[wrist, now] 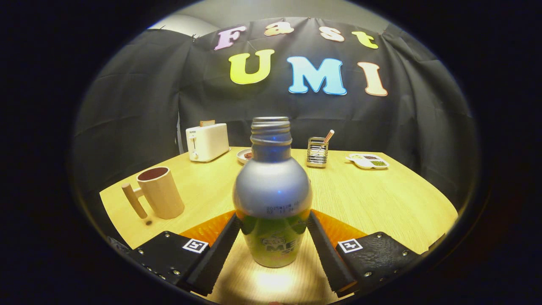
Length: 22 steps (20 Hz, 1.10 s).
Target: Take the bottle from table, then pour the juice into the cup, finally place the bottle on the coaster
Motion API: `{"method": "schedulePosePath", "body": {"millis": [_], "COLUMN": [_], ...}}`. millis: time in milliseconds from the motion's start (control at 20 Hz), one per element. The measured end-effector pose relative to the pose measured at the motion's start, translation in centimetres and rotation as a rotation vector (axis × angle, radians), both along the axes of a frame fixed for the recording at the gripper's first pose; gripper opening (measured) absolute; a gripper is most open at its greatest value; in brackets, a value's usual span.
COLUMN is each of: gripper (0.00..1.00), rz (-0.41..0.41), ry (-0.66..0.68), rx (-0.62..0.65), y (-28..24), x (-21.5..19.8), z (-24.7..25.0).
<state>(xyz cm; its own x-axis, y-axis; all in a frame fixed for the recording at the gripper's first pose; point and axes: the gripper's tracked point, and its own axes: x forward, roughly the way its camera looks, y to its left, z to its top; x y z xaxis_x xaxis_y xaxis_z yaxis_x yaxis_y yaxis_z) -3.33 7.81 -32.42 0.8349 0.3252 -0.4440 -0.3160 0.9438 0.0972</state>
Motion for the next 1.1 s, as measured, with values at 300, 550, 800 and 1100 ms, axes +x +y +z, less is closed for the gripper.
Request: {"method": "schedulePosePath", "body": {"millis": [300, 550, 800, 1100], "gripper": [0.96, 0.87, 0.80, 0.72], "rz": [0.011, 0.002, -0.008, 0.014], "ry": [0.023, 0.005, 0.021, 0.048], "rx": [0.004, 0.002, -0.005, -0.060], "y": [0.37, 0.18, 0.02, 0.46], "x": [-0.48, -0.06, 0.06, 0.02], "z": [-0.78, -0.45, -0.77, -0.19]}}
